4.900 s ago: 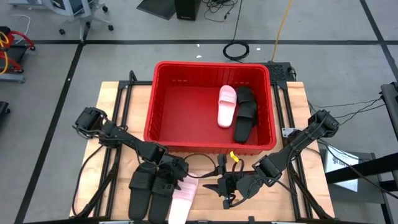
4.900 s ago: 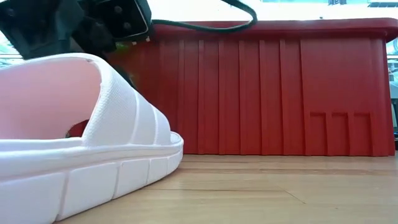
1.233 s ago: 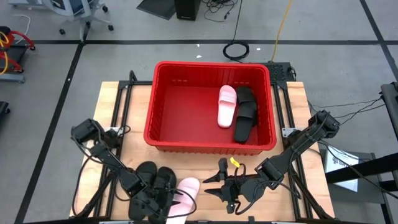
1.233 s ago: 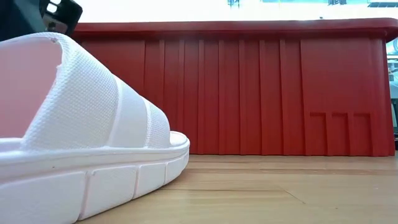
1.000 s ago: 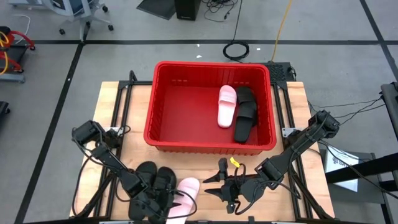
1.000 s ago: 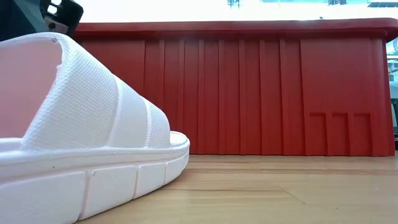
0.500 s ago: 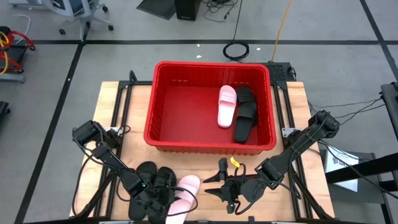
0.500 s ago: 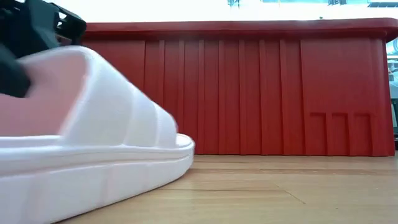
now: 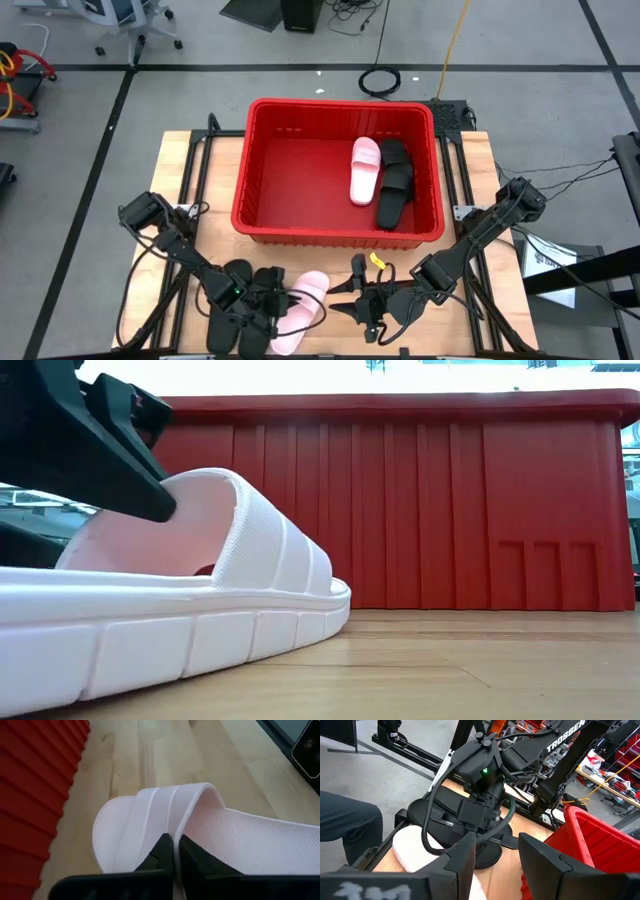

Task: Pick and place slides into bin
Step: Put the pink slide into the red bin

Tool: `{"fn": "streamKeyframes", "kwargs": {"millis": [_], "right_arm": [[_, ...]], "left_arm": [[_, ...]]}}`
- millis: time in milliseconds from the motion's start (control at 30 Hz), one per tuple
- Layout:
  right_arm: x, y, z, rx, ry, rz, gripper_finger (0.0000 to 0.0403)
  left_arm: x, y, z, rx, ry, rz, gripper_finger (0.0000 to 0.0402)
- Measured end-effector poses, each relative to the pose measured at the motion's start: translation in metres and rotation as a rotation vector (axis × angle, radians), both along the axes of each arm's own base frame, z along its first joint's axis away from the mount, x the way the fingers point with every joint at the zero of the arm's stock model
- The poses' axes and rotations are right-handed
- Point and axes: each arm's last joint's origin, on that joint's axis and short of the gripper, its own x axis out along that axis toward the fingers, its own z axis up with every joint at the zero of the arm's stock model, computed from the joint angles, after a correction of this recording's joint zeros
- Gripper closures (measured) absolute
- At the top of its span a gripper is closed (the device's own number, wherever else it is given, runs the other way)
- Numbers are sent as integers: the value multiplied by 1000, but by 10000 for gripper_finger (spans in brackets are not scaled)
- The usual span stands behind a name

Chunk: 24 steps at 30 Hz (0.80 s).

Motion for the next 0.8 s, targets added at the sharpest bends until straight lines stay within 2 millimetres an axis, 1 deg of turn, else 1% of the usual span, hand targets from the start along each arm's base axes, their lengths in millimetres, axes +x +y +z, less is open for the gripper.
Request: {"fn": "streamKeyframes", "kwargs": {"millis": [167,267,367,467,633,800], "right_arm": [[0,0,0,3,-1,-1,264],[0,0,1,17,-7,-4,264],[0,1,1,17,-7,-3,264],[-1,3,3,27,-26,7,264],[-6,15,11,59,-102,47,264],[-11,21,15,73,-134,58,264]], "left_arm": [[5,4,2,8,9,-51,383],[8,7,10,15,-12,-76,391],[10,12,24,6,-50,-78,397],[9,15,39,-12,-86,-80,390],[4,20,62,7,-151,-94,397],[0,27,82,38,-223,-32,390]]}}
